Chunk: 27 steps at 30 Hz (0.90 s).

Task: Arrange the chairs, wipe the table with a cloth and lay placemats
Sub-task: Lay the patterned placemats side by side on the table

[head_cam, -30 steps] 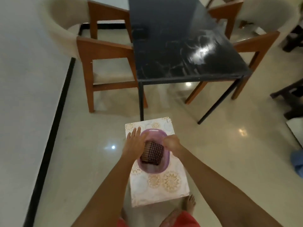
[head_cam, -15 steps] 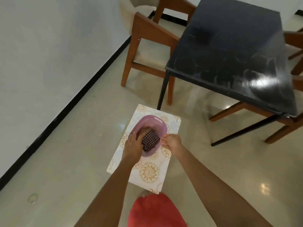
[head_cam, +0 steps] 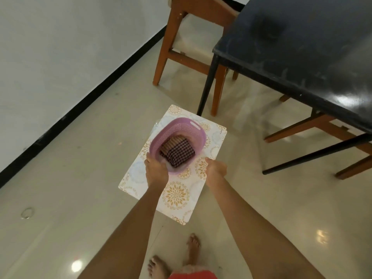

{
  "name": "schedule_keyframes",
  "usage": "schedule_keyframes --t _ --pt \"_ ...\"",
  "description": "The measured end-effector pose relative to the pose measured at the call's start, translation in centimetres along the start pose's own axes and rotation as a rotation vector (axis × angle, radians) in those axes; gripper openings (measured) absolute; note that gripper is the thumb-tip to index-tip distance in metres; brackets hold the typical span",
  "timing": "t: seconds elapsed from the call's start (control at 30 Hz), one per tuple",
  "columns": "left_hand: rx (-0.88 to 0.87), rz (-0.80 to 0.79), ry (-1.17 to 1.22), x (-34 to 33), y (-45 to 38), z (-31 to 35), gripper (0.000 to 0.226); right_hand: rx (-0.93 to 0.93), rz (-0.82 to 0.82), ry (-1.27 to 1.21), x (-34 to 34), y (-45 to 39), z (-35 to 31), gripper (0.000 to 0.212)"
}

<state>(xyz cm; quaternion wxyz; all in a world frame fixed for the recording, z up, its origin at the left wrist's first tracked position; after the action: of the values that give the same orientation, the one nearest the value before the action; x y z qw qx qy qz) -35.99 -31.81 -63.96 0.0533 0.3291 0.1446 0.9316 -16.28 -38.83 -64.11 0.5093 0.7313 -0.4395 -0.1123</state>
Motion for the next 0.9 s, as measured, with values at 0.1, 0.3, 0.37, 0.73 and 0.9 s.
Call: schedule_keyframes --t 0.1,0.3,0.37,0.73,0.9 --pt "0.085 -0.013 0.117 -1.2 -0.2 -1.7 0.057 -0.055 0.041 0.179 0.9 -1.2 1.6 0.059" --pt "0.273 -0.037 0.276 -2.1 -0.9 -3.3 0.032 -0.201 -0.193 0.317 1.1 -4.4 5.2 0.078" --pt "0.288 -0.028 0.301 -2.3 -1.3 -3.4 0.023 -0.253 -0.275 0.32 0.9 -4.9 6.1 0.079" --pt "0.267 -0.009 0.344 -2.5 -1.2 -3.5 0.027 -0.334 -0.397 0.2 0.6 -5.0 9.7 0.056" --pt "0.256 -0.041 0.354 -2.3 -1.0 -3.4 0.017 -0.303 -0.394 0.155 1.0 -5.0 10.0 0.038"
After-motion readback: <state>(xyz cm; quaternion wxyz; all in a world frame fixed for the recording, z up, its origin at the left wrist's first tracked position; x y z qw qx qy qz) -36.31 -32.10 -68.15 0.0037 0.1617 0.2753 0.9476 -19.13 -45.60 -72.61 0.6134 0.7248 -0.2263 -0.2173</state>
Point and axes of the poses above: each hand's wrist, its own y-axis away from the middle knuckle, its own x-axis out of the back of the hand, z = x × y, the point moved 5 cm from there along -y, towards the middle knuckle, and after that the axes turned 11 degrees about -x, right-handed, at the moved point
